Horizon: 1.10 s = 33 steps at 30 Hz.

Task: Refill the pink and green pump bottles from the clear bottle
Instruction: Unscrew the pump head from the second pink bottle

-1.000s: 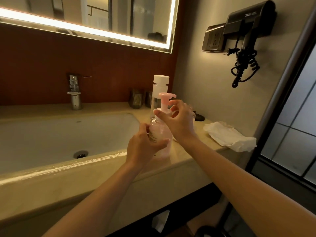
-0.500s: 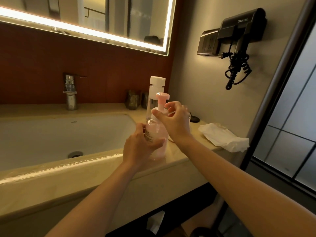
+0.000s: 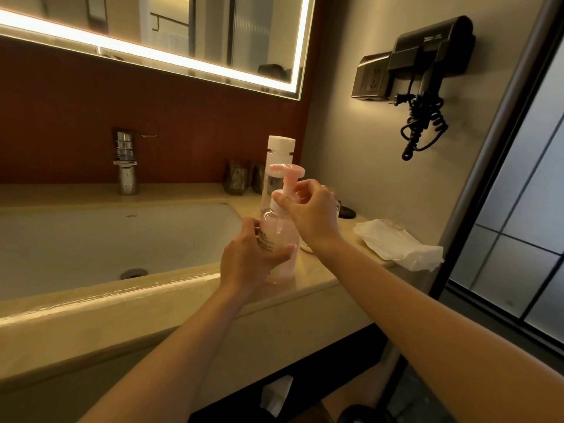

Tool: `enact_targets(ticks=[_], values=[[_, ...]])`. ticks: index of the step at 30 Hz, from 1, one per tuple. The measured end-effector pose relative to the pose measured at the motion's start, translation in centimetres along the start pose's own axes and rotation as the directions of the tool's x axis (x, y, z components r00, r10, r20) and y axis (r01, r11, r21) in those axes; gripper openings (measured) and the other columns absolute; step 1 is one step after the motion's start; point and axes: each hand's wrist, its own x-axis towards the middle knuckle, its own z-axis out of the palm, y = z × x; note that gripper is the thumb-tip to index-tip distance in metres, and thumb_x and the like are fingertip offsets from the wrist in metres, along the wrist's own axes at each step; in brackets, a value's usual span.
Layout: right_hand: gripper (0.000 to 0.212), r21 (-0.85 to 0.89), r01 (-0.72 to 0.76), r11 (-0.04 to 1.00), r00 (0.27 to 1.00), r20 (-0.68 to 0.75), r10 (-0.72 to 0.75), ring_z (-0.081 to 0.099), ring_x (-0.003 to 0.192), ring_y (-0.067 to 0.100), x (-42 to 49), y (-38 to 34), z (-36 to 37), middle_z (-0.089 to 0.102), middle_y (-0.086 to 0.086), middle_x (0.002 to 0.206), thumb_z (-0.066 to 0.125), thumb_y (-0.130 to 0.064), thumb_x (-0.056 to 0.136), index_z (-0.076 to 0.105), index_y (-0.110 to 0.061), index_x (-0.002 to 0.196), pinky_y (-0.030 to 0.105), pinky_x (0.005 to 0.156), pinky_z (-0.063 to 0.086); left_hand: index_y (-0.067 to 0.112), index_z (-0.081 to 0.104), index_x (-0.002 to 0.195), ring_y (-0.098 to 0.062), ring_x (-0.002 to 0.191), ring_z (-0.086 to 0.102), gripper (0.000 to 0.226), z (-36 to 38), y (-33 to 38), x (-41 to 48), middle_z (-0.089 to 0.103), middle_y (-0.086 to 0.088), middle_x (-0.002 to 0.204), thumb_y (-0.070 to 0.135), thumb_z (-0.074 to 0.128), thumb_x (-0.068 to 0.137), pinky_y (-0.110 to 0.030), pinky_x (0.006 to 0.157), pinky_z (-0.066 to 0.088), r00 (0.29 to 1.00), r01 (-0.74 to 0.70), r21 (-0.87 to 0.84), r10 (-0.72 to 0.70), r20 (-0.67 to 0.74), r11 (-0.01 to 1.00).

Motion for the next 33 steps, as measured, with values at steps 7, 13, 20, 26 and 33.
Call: enact_targets(ticks=[7, 13, 20, 26, 33], values=[[0.056, 0.131, -0.06, 0.99, 0.998, 0.013, 0.059, 0.052, 0.112, 0.014, -0.71, -0.16, 0.33, 0.053, 0.0, 0.129, 0.056, -0.042, 0.088, 0.041, -0.015, 0.135, 0.024, 0.09, 0.047, 0.013, 0.045, 0.114, -0.021, 0.089, 0.062, 0.067, 0.07, 0.06, -0.07, 0.063, -0.006, 0.11, 0.044, 0.078, 0.065, -0.033, 0.071, 0.054, 1.0, -0.007, -0.007, 0.007, -0.014, 1.0], [0.045, 0.002, 0.008, 1.0, 1.0, -0.022, -0.008, 0.047, 0.092, 0.006, -0.33, 0.15, 0.19, 0.057, 0.002, 0.113, 0.066, -0.036, 0.083, 0.053, -0.013, 0.12, 0.01, 0.073, 0.038, 0.012, 0.044, 0.114, -0.022, 0.091, 0.062, 0.067, 0.1, 0.03, -0.1, 0.062, -0.007, 0.111, 0.044, 0.078, 0.066, -0.035, 0.072, 0.055, 1.0, -0.009, -0.008, 0.009, -0.01, 1.0], [0.063, 0.181, -0.088, 0.98, 0.989, 0.132, 0.065, 0.051, 0.118, 0.019, -0.23, -0.22, 0.13, 0.048, 0.003, 0.135, 0.058, -0.038, 0.087, 0.032, -0.017, 0.141, 0.03, 0.091, 0.048, 0.013, 0.044, 0.115, -0.022, 0.092, 0.062, 0.069, 0.33, -0.1, -0.11, 0.062, -0.006, 0.112, 0.046, 0.077, 0.065, -0.035, 0.073, 0.055, 0.999, -0.01, -0.004, 0.01, -0.032, 1.0], [0.061, 0.09, -0.067, 0.994, 0.998, 0.015, 0.066, 0.051, 0.097, 0.012, -0.08, -0.12, 0.55, 0.054, 0.003, 0.116, 0.07, -0.036, 0.079, 0.039, -0.016, 0.128, 0.022, 0.082, 0.046, 0.014, 0.044, 0.115, -0.022, 0.091, 0.062, 0.069, 0.44, -0.19, -0.05, 0.062, -0.005, 0.111, 0.048, 0.077, 0.065, -0.039, 0.075, 0.056, 0.999, 0.009, -0.009, -0.009, -0.031, 1.0], [0.063, 0.183, -0.098, 0.978, 0.976, 0.21, 0.059, 0.05, 0.12, 0.022, 0.22, 0.36, 0.16, 0.046, 0.005, 0.137, 0.056, -0.038, 0.089, 0.03, -0.016, 0.141, 0.03, 0.092, 0.045, 0.013, 0.045, 0.115, -0.022, 0.091, 0.062, 0.07, 0.54, -0.32, -0.06, 0.062, -0.005, 0.111, 0.05, 0.076, 0.064, -0.039, 0.074, 0.056, 0.999, 0.005, 0.002, -0.005, -0.04, 1.0]])
